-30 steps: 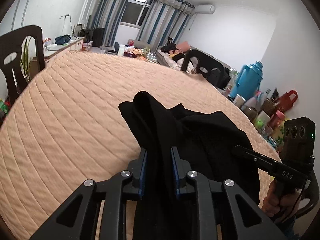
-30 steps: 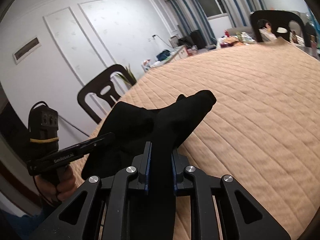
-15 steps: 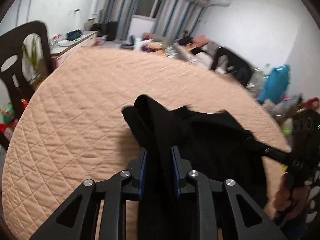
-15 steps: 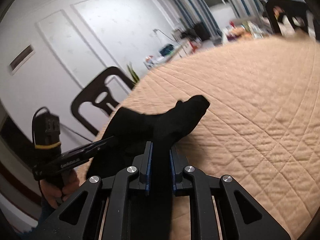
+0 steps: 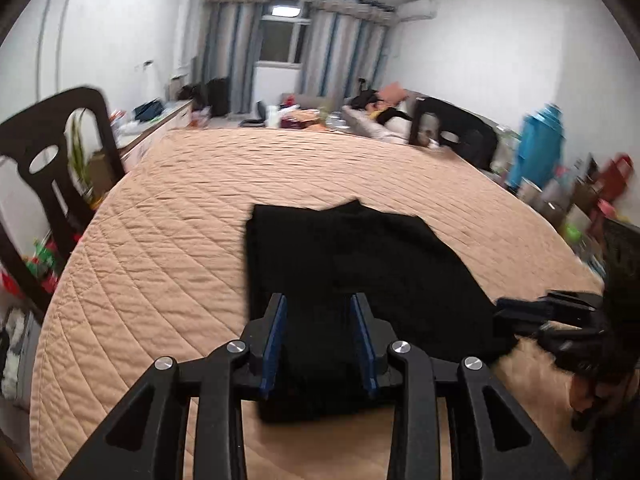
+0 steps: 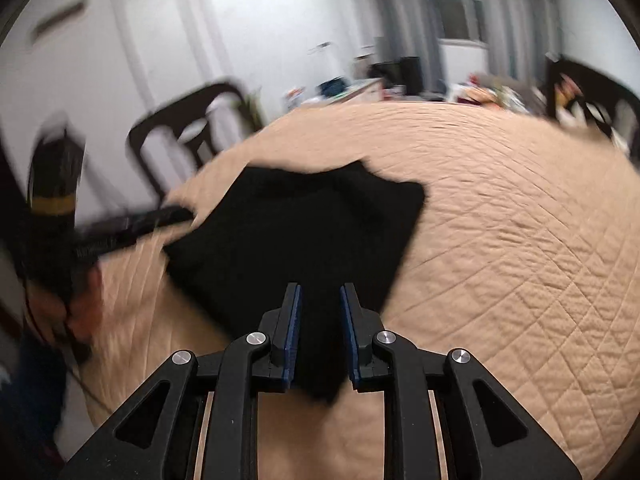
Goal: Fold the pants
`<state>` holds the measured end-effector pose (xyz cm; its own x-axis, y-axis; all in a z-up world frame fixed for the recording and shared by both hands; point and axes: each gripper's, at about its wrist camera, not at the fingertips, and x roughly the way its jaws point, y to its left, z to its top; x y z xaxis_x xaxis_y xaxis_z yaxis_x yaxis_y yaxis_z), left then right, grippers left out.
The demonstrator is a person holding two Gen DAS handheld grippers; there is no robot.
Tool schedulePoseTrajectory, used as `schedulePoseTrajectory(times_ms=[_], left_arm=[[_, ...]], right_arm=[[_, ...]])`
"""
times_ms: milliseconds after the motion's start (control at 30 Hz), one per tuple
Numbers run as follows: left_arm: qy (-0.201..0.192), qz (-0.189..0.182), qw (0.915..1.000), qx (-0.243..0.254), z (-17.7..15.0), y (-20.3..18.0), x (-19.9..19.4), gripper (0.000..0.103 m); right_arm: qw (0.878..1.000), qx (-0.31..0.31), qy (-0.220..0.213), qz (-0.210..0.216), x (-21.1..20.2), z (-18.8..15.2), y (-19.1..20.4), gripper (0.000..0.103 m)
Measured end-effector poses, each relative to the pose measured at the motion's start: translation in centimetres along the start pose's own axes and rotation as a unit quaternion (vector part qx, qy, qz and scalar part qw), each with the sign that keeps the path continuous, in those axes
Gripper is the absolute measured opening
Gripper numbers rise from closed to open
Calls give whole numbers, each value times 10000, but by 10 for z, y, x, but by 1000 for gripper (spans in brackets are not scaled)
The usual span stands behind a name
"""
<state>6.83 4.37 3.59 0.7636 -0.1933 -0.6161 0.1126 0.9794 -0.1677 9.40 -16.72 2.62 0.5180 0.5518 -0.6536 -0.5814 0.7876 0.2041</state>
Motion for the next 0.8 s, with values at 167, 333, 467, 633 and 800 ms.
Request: schedulePoseTrajectory(times_ms=[167, 333, 467, 633, 800], left_arm=[[233, 97, 9992, 311, -17, -7, 13, 36], [238, 241, 9991, 269, -13, -6, 13, 36], [266, 376, 9983, 343, 2, -10, 19, 36], [363, 641, 9969, 285, 30, -4, 53, 36], [523, 969, 9937, 226, 37, 7, 81, 39]], right_arm=[[9981, -490, 256, -280, 2, -15, 11, 20], [9988, -315, 289, -231, 7, -8, 6, 21], [9993, -252, 4, -282, 9, 23, 0, 24], [9994, 89, -27, -330, 44, 67, -22, 24], [9961, 457, 515, -556, 90, 79, -48, 24]])
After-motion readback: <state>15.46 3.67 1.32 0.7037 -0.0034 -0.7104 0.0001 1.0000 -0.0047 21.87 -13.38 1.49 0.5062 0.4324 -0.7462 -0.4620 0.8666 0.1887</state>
